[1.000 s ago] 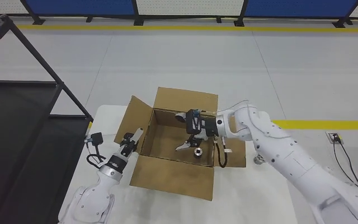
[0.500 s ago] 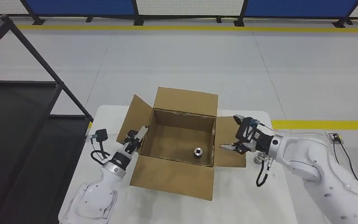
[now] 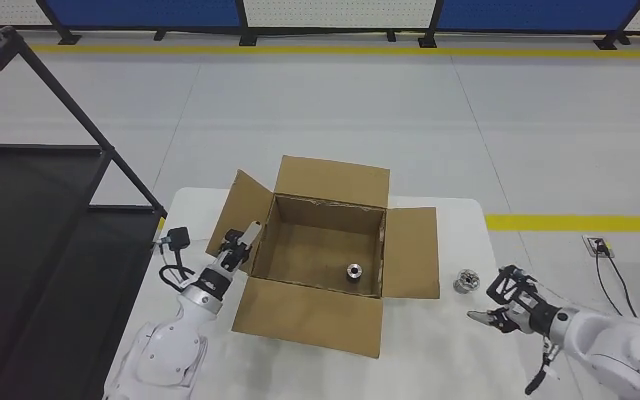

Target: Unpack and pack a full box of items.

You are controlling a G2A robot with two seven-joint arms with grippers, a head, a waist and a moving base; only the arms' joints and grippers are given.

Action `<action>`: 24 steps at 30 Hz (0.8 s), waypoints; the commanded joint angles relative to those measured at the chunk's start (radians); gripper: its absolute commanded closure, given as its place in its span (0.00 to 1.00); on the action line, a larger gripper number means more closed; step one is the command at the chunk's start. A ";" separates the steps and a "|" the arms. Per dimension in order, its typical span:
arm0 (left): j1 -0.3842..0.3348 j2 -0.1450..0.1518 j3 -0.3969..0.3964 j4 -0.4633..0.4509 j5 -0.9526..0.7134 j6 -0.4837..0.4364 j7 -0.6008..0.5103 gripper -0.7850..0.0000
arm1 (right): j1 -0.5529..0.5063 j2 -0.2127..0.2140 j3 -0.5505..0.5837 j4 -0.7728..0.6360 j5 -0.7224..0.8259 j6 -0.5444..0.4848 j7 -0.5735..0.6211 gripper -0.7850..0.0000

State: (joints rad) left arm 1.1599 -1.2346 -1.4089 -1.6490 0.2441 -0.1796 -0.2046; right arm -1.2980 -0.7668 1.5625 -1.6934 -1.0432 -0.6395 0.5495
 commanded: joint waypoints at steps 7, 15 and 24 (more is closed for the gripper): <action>0.006 0.000 -0.013 -0.004 0.002 0.006 0.004 0.00 | 0.234 -0.037 -0.195 0.287 -0.007 0.015 -0.050 0.00; 0.015 0.001 -0.026 -0.009 -0.003 0.010 0.011 0.00 | 0.423 -0.082 -0.348 0.489 -0.018 0.020 -0.038 0.00; 0.015 0.000 -0.026 -0.010 0.002 0.016 0.009 0.00 | 0.540 -0.122 -0.446 0.665 -0.004 0.007 -0.036 0.32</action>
State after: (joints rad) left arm 1.1750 -1.2349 -1.4348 -1.6589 0.2449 -0.1637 -0.1943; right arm -0.7676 -0.8854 1.1254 -1.0447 -1.0486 -0.6298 0.5157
